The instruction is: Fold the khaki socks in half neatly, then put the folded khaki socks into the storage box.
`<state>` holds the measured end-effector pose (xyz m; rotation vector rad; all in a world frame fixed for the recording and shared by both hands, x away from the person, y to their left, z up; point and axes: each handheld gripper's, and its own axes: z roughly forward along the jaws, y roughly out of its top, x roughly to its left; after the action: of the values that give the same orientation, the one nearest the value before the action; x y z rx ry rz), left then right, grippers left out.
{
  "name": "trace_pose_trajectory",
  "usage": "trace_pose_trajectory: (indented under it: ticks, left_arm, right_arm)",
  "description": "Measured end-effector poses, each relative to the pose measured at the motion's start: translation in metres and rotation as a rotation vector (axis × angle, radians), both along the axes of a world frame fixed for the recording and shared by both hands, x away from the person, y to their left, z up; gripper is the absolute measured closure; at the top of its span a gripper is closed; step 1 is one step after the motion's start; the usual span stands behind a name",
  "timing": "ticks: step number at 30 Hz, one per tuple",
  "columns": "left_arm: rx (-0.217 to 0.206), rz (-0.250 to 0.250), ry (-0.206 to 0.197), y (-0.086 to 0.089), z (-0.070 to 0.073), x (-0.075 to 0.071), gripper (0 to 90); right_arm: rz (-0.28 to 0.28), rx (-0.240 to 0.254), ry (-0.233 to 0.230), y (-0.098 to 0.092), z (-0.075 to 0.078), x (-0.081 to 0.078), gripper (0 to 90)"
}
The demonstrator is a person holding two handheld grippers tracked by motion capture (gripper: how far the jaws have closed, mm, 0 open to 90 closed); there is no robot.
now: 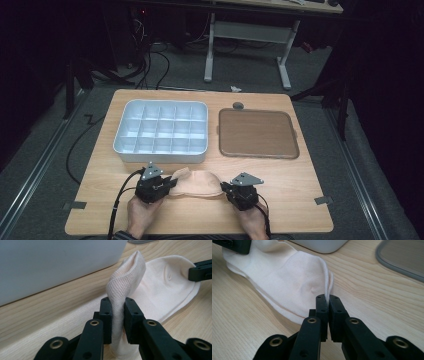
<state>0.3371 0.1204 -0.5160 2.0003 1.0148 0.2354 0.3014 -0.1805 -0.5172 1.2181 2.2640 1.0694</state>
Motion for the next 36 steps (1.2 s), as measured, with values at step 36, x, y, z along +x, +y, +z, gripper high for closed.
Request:
trace_pose_trajectory:
  ticks: [36]
  left_arm:
    - [0.059,0.069,0.018,-0.004,0.0,0.0,46.2]
  right_arm:
    - [-0.098,0.005,-0.015,-0.029,-0.001,-0.004,71.6]
